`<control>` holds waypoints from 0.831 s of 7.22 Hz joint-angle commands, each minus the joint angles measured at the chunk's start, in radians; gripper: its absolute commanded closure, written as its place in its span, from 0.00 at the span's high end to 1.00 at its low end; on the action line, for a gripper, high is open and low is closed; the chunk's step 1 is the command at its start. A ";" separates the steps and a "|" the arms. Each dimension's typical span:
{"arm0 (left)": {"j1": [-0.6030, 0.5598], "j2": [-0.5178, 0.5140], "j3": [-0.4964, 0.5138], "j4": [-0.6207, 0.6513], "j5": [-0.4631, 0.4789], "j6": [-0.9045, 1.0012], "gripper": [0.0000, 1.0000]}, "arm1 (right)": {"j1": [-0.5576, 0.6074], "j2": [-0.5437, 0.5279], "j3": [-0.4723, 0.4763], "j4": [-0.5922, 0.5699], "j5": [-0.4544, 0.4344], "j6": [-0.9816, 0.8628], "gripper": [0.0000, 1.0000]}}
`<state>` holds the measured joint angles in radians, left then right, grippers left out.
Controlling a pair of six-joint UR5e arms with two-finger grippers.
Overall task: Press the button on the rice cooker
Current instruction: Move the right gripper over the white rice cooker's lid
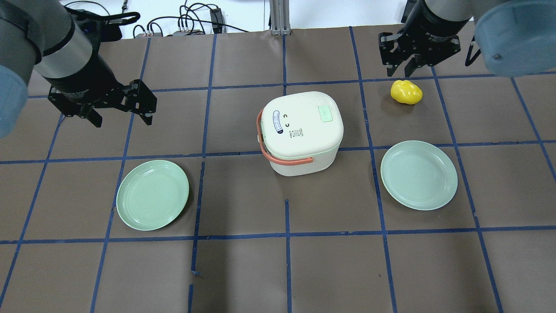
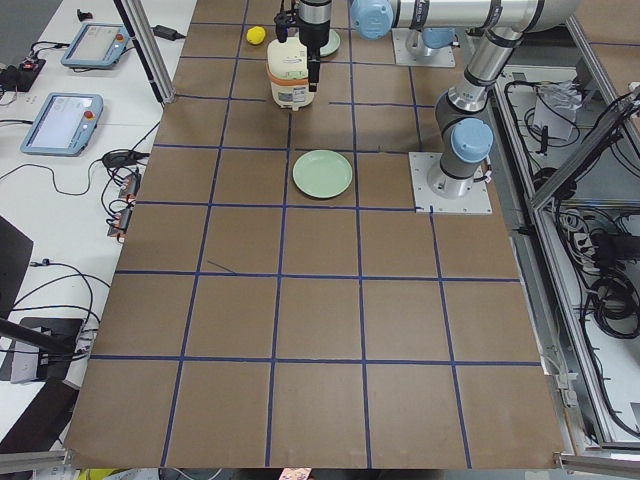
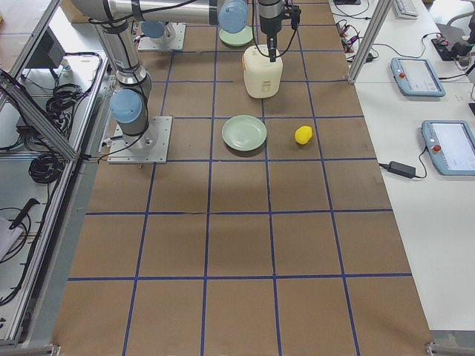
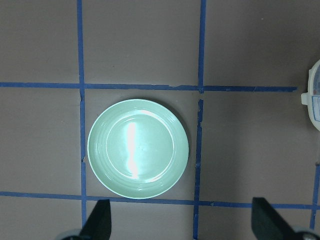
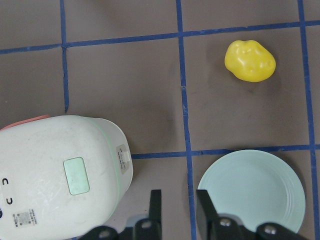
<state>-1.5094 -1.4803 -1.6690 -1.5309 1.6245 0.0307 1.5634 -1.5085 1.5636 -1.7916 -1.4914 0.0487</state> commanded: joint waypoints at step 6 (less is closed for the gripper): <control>0.000 0.000 0.000 0.000 0.000 0.000 1.00 | 0.132 0.140 0.010 -0.072 0.054 -0.001 0.09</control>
<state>-1.5094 -1.4803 -1.6690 -1.5316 1.6245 0.0307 1.6927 -1.3915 1.5723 -1.8634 -1.4498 0.0526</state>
